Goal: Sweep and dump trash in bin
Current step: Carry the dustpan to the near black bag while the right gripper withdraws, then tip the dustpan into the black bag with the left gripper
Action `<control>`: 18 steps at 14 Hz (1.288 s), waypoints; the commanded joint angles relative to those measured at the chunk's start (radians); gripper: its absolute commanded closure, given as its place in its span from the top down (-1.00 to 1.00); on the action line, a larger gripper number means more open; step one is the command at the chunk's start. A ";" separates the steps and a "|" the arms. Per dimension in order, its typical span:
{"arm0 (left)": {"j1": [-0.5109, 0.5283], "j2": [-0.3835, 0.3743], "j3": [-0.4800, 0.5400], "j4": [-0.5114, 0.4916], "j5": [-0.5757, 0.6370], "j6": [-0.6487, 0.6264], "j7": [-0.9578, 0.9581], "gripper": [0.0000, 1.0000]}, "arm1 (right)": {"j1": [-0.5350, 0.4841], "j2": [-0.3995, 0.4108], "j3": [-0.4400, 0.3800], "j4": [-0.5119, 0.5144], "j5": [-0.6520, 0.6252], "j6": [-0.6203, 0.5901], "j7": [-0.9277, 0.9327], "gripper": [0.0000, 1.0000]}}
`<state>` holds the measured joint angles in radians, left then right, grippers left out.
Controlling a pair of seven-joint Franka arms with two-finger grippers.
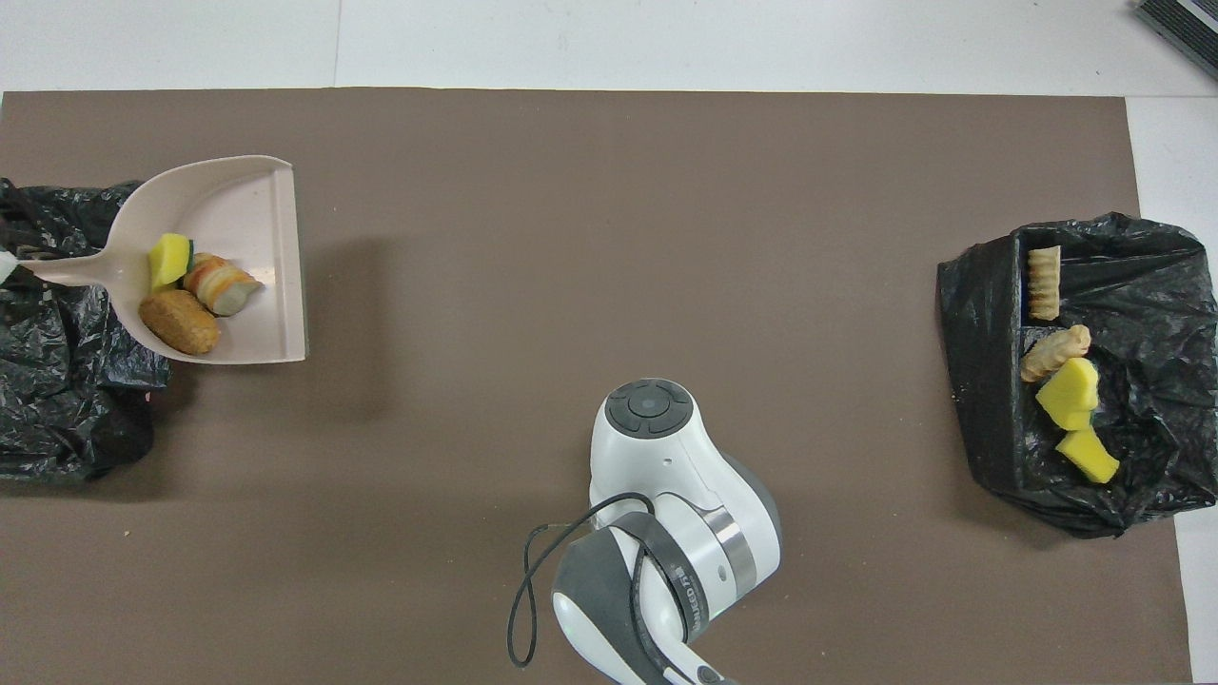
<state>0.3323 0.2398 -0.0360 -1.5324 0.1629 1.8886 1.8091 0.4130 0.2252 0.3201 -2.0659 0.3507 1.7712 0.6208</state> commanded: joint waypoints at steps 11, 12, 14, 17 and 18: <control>-0.007 -0.048 0.035 -0.121 0.640 0.196 -0.157 -1.00 | 0.009 -0.027 0.007 -0.048 0.019 0.090 -0.029 0.74; -0.009 -0.062 0.035 -0.156 0.677 0.214 -0.213 -1.00 | 0.022 -0.018 0.007 -0.024 0.017 0.091 -0.024 1.00; -0.009 -0.085 0.035 -0.199 0.769 0.260 -0.252 -1.00 | 0.030 -0.023 0.005 0.006 0.004 0.096 -0.018 1.00; 0.000 -0.091 0.035 -0.204 0.897 0.314 -0.251 -1.00 | 0.026 -0.090 -0.001 0.010 -0.030 0.122 -0.018 1.00; 0.007 -0.091 0.035 -0.204 0.918 0.320 -0.251 -1.00 | 0.018 -0.133 -0.003 0.006 -0.071 0.145 -0.019 1.00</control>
<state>0.3325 0.1879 -0.0103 -1.6892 1.0250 2.1652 1.5740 0.4447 0.1772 0.3196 -2.0391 0.3311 1.8802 0.6161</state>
